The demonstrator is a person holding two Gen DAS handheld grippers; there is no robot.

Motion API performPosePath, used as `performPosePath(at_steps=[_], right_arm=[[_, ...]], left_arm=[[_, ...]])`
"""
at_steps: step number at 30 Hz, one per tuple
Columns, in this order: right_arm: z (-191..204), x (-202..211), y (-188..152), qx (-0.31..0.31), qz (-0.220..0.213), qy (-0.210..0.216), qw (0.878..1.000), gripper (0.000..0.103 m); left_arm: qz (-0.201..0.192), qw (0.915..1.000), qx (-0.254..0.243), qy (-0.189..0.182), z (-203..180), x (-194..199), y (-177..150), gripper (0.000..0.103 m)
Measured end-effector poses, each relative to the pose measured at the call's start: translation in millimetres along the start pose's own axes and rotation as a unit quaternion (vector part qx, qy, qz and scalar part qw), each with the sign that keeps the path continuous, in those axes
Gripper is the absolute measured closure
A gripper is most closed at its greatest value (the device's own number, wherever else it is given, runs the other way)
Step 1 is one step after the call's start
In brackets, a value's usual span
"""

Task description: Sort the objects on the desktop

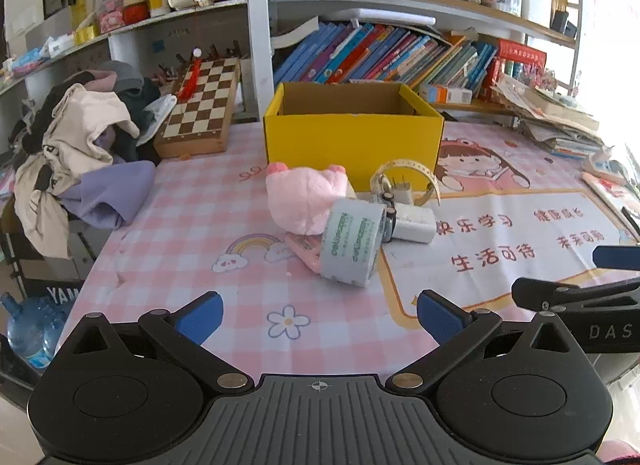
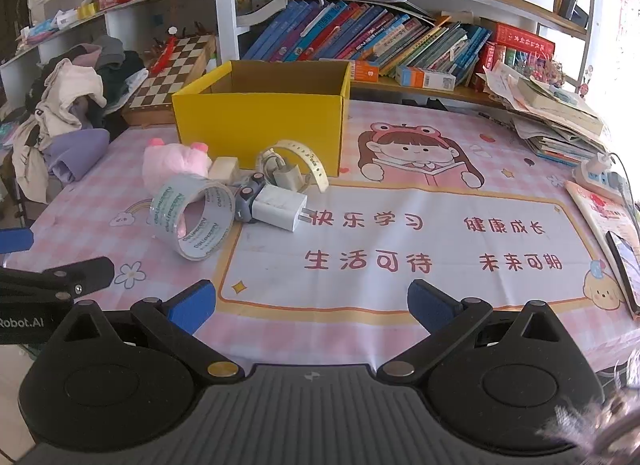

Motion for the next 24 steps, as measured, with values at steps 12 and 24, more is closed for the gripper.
performPosePath(at_steps=[12, 24], right_arm=[[-1.6, -0.9, -0.3, 0.0, 0.002, -0.003, 1.0, 0.0], [-1.9, -0.8, -1.1, 0.003, 0.002, -0.001, 1.0, 0.0]], left_arm=[[0.004, 1.0, -0.001, -0.001, -7.6, 1.7, -6.5, 0.0], [0.014, 0.9999, -0.004, -0.007, -1.8, -0.4, -1.1, 0.0]])
Point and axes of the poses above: each gripper's, at about its wrist camera, not at the fingertips, and x roughly against the way its jaws point, z to its left, y to its top, the point moved 1 cm from there along -x, roughly the way its jaws point, and after that the axes turned 2 degrees about x, right-handed, at the moved point
